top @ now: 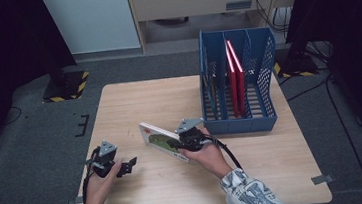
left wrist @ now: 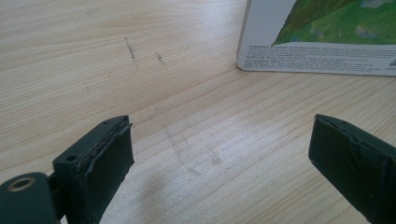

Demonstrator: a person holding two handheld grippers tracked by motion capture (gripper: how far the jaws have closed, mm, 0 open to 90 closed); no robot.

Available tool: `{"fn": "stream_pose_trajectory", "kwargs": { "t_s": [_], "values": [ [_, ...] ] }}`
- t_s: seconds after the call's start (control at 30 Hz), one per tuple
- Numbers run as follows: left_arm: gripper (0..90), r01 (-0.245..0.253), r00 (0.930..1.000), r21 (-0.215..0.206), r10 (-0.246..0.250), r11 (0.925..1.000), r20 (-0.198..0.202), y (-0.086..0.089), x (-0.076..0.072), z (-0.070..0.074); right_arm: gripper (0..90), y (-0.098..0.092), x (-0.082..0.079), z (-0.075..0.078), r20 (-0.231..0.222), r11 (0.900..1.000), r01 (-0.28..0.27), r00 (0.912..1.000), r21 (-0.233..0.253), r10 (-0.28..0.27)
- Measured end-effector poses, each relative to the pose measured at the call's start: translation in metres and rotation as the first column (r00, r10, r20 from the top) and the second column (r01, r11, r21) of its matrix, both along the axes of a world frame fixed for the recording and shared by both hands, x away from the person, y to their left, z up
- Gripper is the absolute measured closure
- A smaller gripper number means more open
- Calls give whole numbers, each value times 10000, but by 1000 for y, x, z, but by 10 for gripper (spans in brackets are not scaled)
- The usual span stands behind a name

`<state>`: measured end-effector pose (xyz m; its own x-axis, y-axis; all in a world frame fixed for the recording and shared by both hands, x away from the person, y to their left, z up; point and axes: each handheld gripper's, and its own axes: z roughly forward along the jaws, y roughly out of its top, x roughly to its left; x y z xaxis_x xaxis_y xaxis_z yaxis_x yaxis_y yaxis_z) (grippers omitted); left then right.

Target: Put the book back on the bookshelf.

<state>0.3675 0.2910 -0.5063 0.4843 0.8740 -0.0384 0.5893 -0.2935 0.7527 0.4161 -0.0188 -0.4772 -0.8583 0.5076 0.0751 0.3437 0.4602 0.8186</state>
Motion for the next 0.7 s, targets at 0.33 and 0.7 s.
{"fn": "stream_pose_trajectory", "kwargs": {
  "t_s": [0.33, 0.7],
  "values": [
    [57, -52, 10000, 18, 52, 10000, 39, 2, 1, 0, 755, 1, 0, 2, 120, 9995, 297, 9995, 69, -298],
    [57, -73, 10000, 186, 73, 9998, 3, 3, 1, -2, 755, -9, 2, 3, 273, 9956, 918, 9954, 195, -923]
  ]
}}
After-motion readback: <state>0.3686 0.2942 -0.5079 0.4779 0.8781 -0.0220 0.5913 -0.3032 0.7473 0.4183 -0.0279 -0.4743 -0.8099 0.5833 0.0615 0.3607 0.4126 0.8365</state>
